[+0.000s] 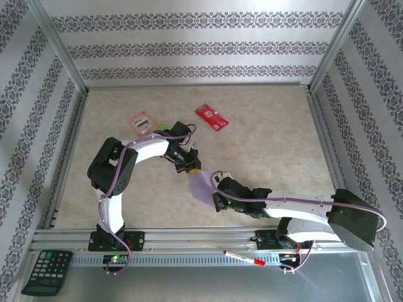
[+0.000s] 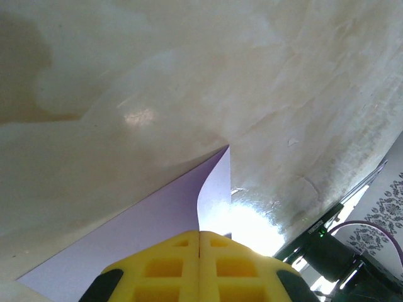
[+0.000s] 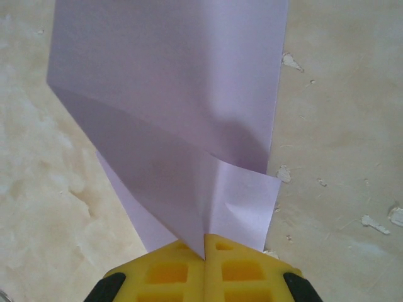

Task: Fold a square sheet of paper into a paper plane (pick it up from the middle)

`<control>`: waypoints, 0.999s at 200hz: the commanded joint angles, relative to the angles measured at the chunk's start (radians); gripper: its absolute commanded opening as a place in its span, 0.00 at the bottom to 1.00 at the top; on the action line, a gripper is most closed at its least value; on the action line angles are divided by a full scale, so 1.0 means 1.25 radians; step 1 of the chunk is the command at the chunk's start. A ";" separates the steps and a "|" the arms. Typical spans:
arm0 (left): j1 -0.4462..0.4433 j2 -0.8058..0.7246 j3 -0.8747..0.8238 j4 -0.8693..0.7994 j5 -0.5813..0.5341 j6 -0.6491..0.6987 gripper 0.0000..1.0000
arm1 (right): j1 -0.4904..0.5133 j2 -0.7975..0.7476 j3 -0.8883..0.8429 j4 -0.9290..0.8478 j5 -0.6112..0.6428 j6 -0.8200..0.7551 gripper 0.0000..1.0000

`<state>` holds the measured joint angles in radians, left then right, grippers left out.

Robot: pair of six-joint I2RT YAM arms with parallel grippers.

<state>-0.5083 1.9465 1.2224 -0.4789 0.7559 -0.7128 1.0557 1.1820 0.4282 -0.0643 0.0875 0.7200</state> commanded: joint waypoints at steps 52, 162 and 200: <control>0.016 0.052 0.045 -0.082 -0.002 0.041 0.00 | -0.004 -0.024 -0.035 0.011 -0.045 -0.033 0.00; 0.025 0.029 0.052 -0.087 -0.005 0.038 0.20 | -0.005 -0.010 -0.060 0.051 -0.046 0.017 0.00; 0.054 -0.029 0.048 -0.104 -0.050 0.061 0.34 | -0.016 -0.024 -0.086 0.086 -0.063 0.066 0.00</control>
<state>-0.4725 1.9892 1.2724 -0.5610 0.7406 -0.6670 1.0531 1.1679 0.3588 0.0013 0.0315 0.7471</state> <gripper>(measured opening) 0.324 0.040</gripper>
